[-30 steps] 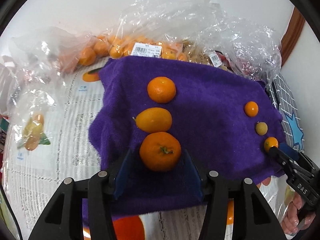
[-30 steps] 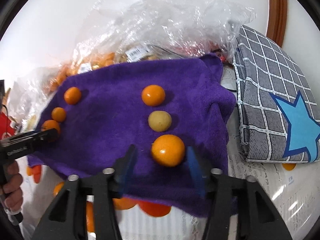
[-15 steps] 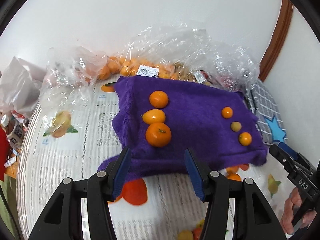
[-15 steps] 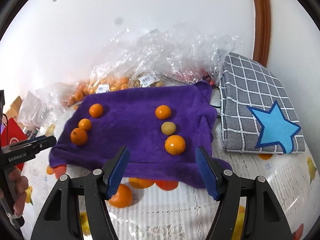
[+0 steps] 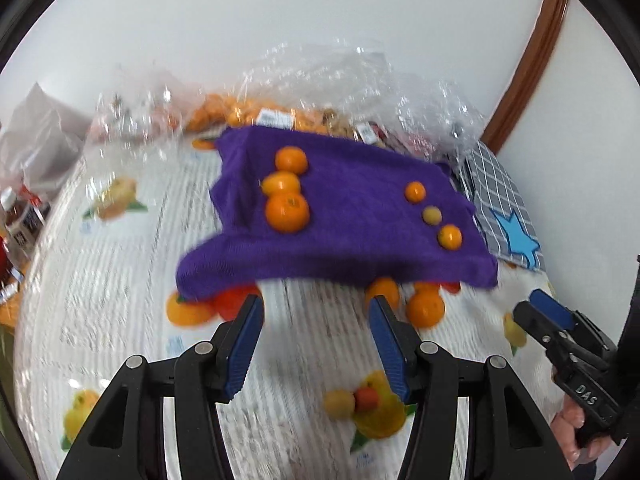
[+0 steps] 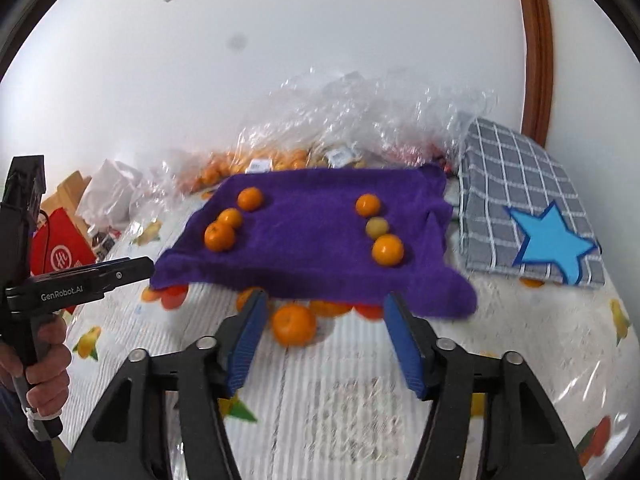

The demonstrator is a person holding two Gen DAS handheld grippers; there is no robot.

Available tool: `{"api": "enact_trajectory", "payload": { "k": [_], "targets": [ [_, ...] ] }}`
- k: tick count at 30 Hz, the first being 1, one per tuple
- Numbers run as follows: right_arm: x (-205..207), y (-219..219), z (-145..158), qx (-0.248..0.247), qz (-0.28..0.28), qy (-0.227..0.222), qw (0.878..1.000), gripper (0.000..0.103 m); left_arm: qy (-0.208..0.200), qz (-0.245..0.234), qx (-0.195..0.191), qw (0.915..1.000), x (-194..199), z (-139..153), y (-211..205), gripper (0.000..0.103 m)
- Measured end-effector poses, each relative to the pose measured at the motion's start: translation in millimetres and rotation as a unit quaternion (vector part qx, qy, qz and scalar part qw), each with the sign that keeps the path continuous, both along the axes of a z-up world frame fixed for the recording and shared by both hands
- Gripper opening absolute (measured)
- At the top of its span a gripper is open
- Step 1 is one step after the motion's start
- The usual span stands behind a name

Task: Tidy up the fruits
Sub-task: 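Lower both oranges onto the towel and open both grippers, then grasp a small yellow fruit with the left gripper while the right grasps an orange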

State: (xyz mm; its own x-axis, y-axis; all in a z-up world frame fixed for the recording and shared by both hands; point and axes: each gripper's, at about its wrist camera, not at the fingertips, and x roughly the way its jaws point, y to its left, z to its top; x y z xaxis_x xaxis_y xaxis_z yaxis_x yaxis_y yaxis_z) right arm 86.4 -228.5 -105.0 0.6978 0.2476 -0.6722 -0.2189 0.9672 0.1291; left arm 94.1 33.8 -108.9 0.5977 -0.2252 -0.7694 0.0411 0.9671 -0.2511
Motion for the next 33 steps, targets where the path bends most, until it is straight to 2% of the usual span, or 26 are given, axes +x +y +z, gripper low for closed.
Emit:
{"api": "enact_trajectory", "payload": {
  "k": [3, 8, 11, 13, 21, 22, 29, 33],
  "targets": [
    [-10, 3, -15, -0.008, -0.003, 0.011, 1.0, 0.053, 0.016, -0.01, -0.016, 0.9997, -12, -15, -2, 0.04],
    [-23, 1, -35, -0.001, -0.007, 0.031, 0.999, 0.048, 0.039, -0.019, -0.029, 0.9986, -28, -37, -7, 0.039],
    [-27, 0, -36, -0.003, -0.008, 0.028, 1.0, 0.048, 0.046, -0.021, -0.038, 0.998, -32, -44, -9, 0.037],
    [-29, -3, -37, -0.001, -0.009, 0.029, 1.0, 0.048, 0.052, -0.023, -0.046, 0.9973, -33, -48, -12, 0.031],
    [-25, -12, -39, 0.005, -0.015, 0.032, 0.999, 0.047, 0.065, -0.023, -0.056, 0.9961, -24, -60, -13, 0.026],
    [-24, -12, -40, 0.006, -0.015, 0.034, 0.999, 0.047, 0.065, -0.025, -0.059, 0.9958, -23, -60, -13, 0.022],
    [-11, -11, -46, 0.004, -0.016, 0.047, 0.999, 0.045, 0.05, -0.029, -0.046, 0.9973, -18, -51, -6, 0.021],
    [-3, -7, -47, 0.003, -0.013, 0.047, 0.999, 0.045, 0.039, -0.012, -0.015, 0.9991, -13, -46, 2, 0.021]
  ]
}}
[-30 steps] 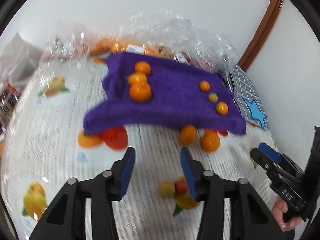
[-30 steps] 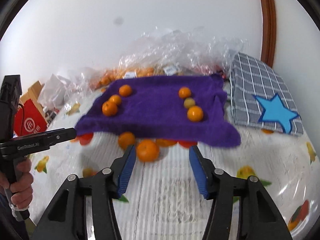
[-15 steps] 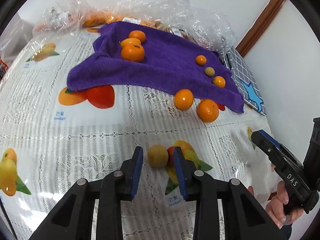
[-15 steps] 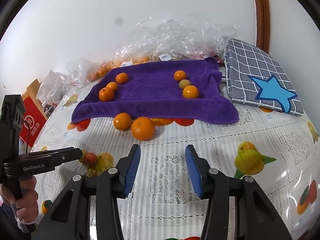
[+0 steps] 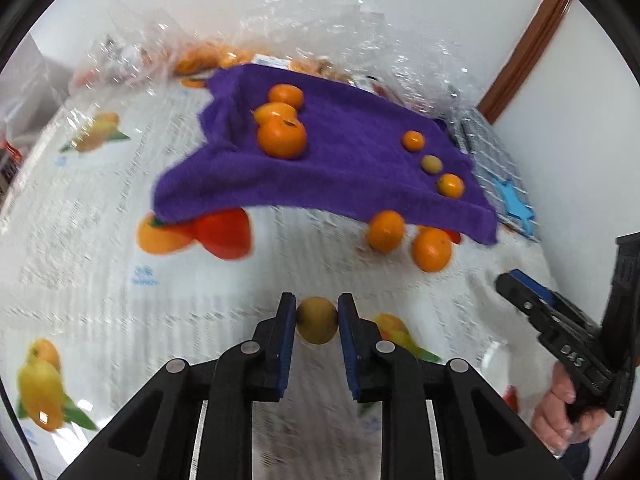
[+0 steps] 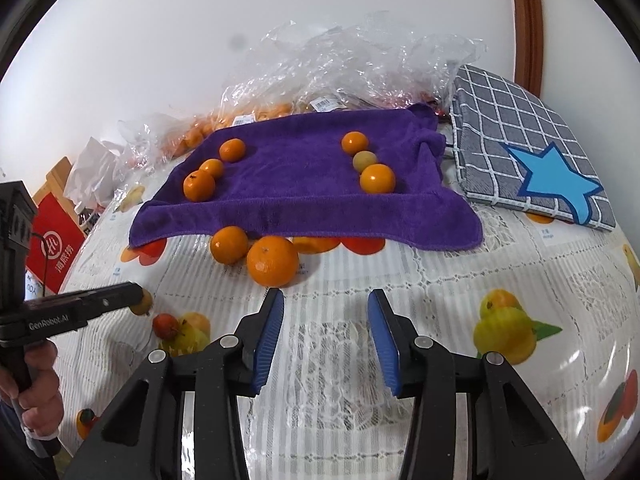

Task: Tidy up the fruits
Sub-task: 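Grasp a small yellow fruit with the left gripper while the right grasps an orange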

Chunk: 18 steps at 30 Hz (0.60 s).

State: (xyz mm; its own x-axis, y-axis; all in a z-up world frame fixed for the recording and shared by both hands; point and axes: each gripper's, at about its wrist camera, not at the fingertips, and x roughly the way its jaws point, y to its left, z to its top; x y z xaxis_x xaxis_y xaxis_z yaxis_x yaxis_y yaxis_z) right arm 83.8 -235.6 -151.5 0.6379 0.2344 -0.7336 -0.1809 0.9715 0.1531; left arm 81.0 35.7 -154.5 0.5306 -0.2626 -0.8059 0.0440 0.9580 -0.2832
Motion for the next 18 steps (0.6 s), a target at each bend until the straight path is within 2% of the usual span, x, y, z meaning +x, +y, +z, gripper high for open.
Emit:
{"api": "enact_trajectory", "payload": {
  "k": [3, 5, 10, 18],
  "targets": [
    [6, 6, -4, 0.001, 0.006, 0.006, 1.0, 0.045, 0.006, 0.018, 0.03, 0.9994, 7, -8, 6, 0.021],
    [10, 13, -8, -0.002, 0.013, 0.012, 1.0, 0.045, -0.002, 0.018, 0.021, 0.9996, 7, -11, 11, 0.021],
    [19, 28, -16, -0.004, 0.034, 0.022, 0.999, 0.045, 0.012, 0.014, 0.005, 0.9998, 10, -21, 15, 0.024],
    [42, 49, -28, -0.009, 0.043, 0.037, 0.998, 0.045, 0.005, 0.013, -0.006, 0.9999, 9, -20, 21, 0.023]
  ]
}}
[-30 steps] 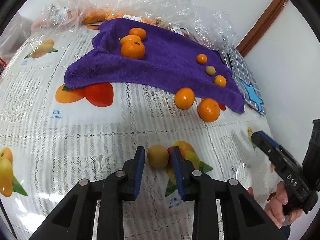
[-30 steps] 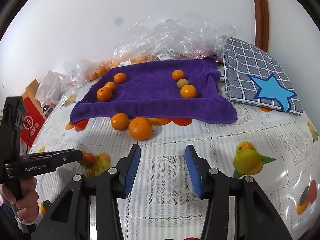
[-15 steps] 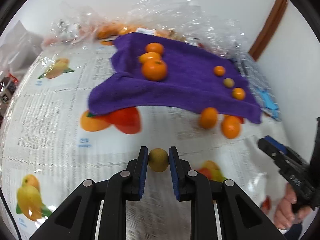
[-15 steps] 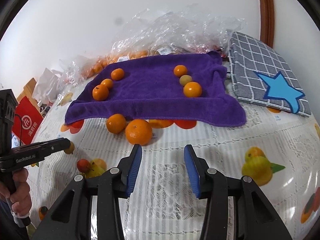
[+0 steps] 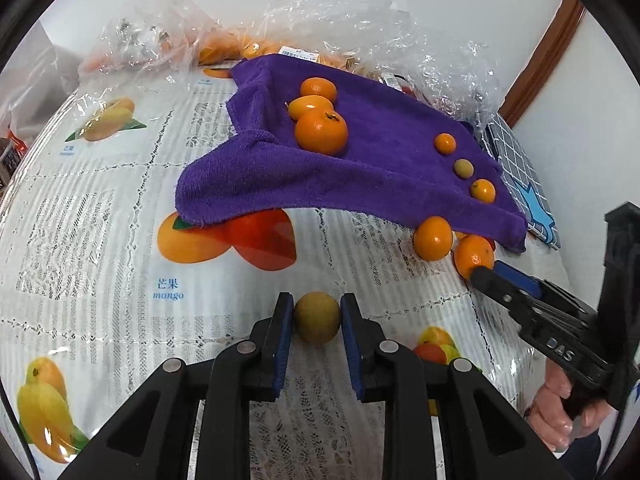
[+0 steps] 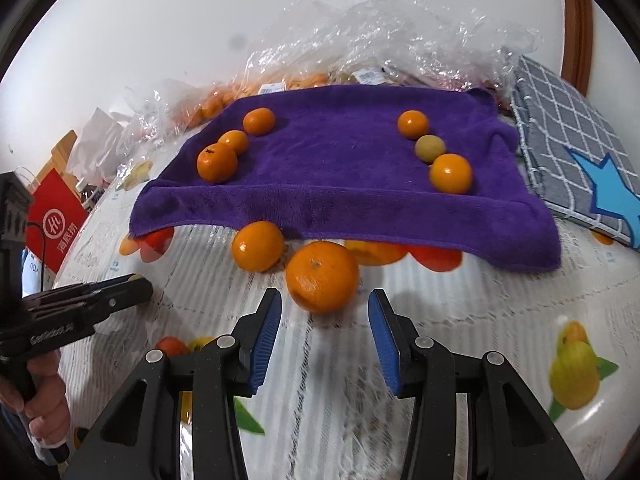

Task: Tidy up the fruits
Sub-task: 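Grasp a small yellow fruit with the left gripper while the right grasps an orange, then carry both held fruits over the purple towel and lower them onto it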

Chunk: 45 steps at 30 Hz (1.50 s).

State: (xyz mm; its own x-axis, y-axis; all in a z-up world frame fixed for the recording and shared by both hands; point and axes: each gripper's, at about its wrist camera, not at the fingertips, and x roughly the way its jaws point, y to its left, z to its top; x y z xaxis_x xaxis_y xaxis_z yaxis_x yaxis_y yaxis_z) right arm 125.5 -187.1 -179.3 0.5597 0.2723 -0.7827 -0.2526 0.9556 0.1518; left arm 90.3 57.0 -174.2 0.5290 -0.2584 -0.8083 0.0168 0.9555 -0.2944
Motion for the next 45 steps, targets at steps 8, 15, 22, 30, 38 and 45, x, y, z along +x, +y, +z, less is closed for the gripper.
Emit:
{"api": "enact_trajectory", "payload": {
  "k": [8, 15, 22, 30, 38, 45],
  "targets": [
    [14, 9, -11, -0.009, -0.004, -0.001, 1.0, 0.046, 0.005, 0.014, 0.004, 0.9999, 4, 1, 10, 0.023],
    [12, 8, -10, -0.007, 0.004, -0.005, 1.0, 0.042, 0.009, 0.02, -0.001, 0.9998, 9, 4, 5, 0.023],
    [-1, -12, 13, -0.026, -0.001, -0.028, 0.999, 0.042, -0.006, 0.009, -0.009, 0.9999, 22, 23, -10, 0.023],
    [0, -42, 52, -0.008, -0.03, -0.065, 0.997, 0.042, -0.036, -0.009, -0.007, 0.9993, 38, 55, -29, 0.023],
    [15, -46, 68, 0.009, -0.034, -0.083, 0.996, 0.042, -0.046, -0.009, -0.007, 0.9989, 59, 72, -27, 0.023],
    [32, -40, 66, 0.017, -0.03, -0.084, 0.996, 0.042, -0.045, -0.007, 0.002, 0.9989, 81, 75, -25, 0.023]
  ]
}}
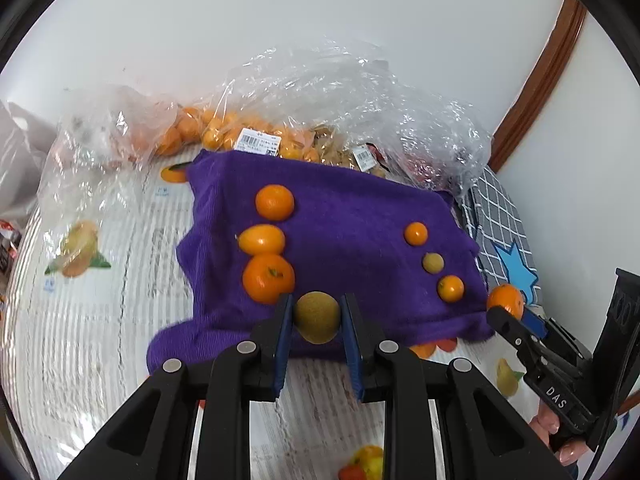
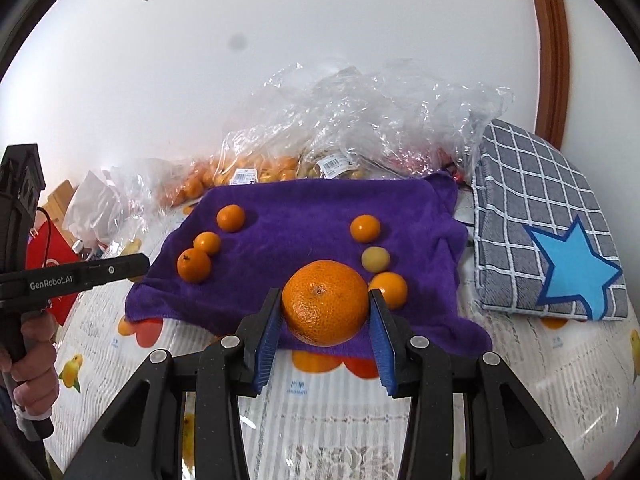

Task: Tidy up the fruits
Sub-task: 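Carry both held fruits over the purple towel and lower them onto it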

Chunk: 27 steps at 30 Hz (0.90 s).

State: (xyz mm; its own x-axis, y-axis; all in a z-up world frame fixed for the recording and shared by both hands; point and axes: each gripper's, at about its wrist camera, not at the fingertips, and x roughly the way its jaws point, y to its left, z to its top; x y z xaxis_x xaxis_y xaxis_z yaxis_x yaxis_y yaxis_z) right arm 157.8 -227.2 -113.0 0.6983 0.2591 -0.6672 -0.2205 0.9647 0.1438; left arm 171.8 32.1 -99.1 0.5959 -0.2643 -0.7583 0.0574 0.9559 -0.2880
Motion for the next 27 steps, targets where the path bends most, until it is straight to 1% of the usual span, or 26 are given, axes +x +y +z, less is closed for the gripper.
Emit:
{"api": "enact_trajectory", "payload": {
  "k": [8, 14, 16, 20, 27],
  "targets": [
    [28, 4, -13, 0.009, 0.005, 0.013, 1.0, 0.042, 0.004, -0.004, 0.014, 0.9999, 35, -1, -4, 0.023],
    [46, 10, -23, 0.008, 0.014, 0.019, 1.0, 0.042, 0.017, -0.009, 0.021, 0.9996, 66, -9, -13, 0.023],
    [52, 14, -28, 0.002, 0.018, 0.024, 1.0, 0.042, 0.019, -0.012, 0.023, 0.9995, 73, -12, -15, 0.023],
    [62, 18, -35, 0.008, 0.026, 0.035, 0.999, 0.042, 0.025, -0.017, 0.028, 0.9992, 88, -19, -19, 0.023],
    [70, 36, -45, -0.042, 0.042, 0.036, 0.998, 0.042, 0.041, -0.034, 0.037, 0.9979, 111, -37, -26, 0.023]
  ]
}}
